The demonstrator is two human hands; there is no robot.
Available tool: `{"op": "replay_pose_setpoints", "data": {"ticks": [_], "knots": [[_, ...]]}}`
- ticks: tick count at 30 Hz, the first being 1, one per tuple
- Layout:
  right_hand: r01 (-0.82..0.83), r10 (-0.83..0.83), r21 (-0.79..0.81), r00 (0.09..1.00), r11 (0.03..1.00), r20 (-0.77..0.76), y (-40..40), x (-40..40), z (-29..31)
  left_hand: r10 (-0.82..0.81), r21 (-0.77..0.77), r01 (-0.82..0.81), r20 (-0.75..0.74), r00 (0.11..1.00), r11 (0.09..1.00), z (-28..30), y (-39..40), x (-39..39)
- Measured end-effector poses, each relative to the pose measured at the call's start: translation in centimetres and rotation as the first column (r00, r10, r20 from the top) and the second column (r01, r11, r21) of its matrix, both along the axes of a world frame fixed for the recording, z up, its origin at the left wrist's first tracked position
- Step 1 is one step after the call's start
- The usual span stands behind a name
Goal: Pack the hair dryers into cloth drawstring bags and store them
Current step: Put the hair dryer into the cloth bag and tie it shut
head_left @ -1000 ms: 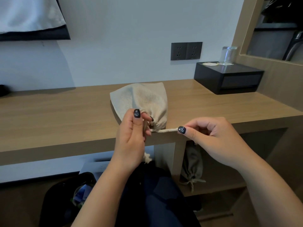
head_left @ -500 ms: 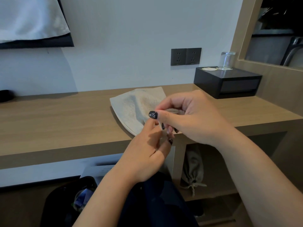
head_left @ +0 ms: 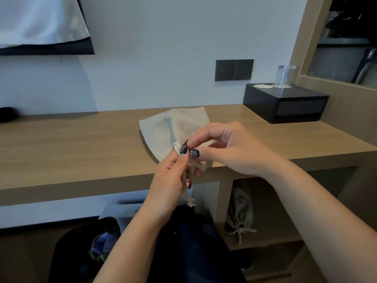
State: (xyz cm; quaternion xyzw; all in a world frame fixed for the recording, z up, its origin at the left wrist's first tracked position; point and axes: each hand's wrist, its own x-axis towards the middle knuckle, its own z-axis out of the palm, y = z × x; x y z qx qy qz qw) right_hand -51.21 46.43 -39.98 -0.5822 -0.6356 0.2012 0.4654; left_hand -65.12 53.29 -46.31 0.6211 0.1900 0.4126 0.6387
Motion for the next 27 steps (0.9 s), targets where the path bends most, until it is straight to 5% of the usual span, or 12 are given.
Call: {"op": "replay_pose_setpoints", "data": {"ticks": [13, 15, 19, 23, 27], "knots": [[0.097, -0.087, 0.005, 0.867, 0.995, 0.490, 0.2, 1.2, 0.2, 0.028, -0.003, -0.028, 0.054, 0.998, 1.000, -0.1, 0.7, 0.4], [0.129, -0.117, -0.004, 0.908, 0.992, 0.403, 0.0, 1.4, -0.2, 0.025, -0.025, -0.023, 0.082, 0.996, 0.999, -0.2, 1.0, 0.3], [0.087, -0.088, -0.062, 0.996, 0.994, -0.021, -0.3, 0.7, -0.8, 0.021, 0.007, -0.022, 0.069, 0.997, 1.000, -0.3, 1.2, 0.2], [0.057, -0.085, -0.095, 0.940, 0.994, -0.330, -0.7, 0.1, -1.3, 0.059, 0.051, -0.064, 0.099, 0.993, 0.997, 0.0, 0.8, 0.2], [0.046, -0.122, -0.141, 0.792, 0.989, -0.598, -1.2, 0.2, -1.5, 0.101, 0.041, -0.108, 0.155, 0.983, 0.993, 0.1, 0.9, 0.2]]}}
